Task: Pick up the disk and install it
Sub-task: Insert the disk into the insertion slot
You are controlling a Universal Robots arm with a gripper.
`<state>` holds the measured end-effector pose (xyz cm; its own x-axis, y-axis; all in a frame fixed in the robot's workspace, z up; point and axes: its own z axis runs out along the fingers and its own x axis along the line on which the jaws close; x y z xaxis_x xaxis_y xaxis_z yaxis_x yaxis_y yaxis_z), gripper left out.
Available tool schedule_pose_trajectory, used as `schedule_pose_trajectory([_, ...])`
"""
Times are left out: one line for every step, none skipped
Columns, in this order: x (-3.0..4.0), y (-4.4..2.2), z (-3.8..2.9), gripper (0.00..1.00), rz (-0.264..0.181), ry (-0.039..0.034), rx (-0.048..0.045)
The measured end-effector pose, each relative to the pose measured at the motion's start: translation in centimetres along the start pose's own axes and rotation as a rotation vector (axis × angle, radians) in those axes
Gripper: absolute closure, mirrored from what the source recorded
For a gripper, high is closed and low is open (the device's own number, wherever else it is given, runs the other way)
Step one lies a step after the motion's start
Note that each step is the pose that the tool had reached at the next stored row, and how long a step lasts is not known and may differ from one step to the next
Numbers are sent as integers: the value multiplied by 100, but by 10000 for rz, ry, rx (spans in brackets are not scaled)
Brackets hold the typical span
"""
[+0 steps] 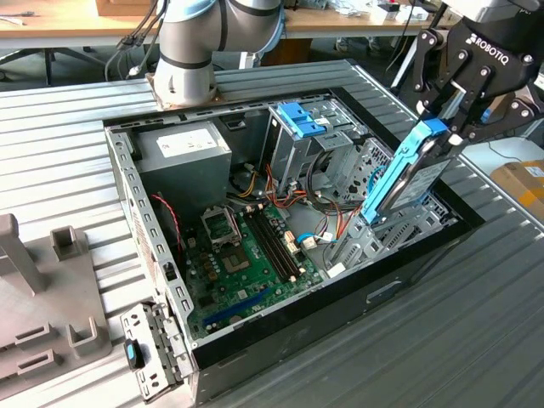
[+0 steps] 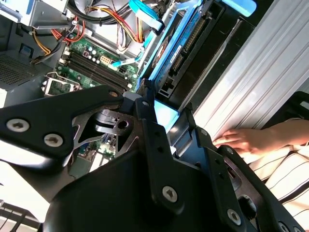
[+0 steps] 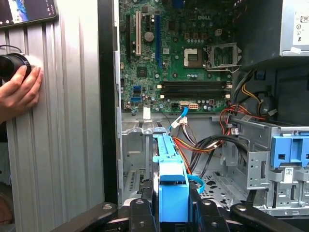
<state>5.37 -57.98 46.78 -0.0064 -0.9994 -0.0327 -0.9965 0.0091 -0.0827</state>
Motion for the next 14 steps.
schedule_pose_trajectory([0, 1, 9, 63, 1, 3, -1])
schedule_pose_trajectory([1, 1, 14, 63, 1, 3, -1])
schedule_pose_trajectory([1, 1, 18, 63, 1, 3, -1])
schedule_pose_trajectory([1, 2, 28, 63, 2, 2, -1])
schedule_pose_trajectory([2, 3, 38, 63, 2, 2, 0])
schedule_pose_trajectory([2, 4, 51, 63, 3, 4, 0])
schedule_pose_trajectory([2, 5, 60, 63, 3, 3, 0])
schedule_pose_trajectory([3, 8, 90, 63, 5, 2, 0])
schedule_pose_trajectory([4, 9, 108, 63, 6, 4, 0])
schedule_pose_trajectory([4, 11, 127, 63, 8, 3, 0])
schedule_pose_trajectory([5, 12, 139, 63, 9, 2, 0])
schedule_pose_trajectory([6, 14, 172, 63, 11, 3, 0])
schedule_pose_trajectory([7, 15, 185, 63, 12, 4, 0])
schedule_pose_trajectory([7, 16, 196, 63, 14, 4, 0])
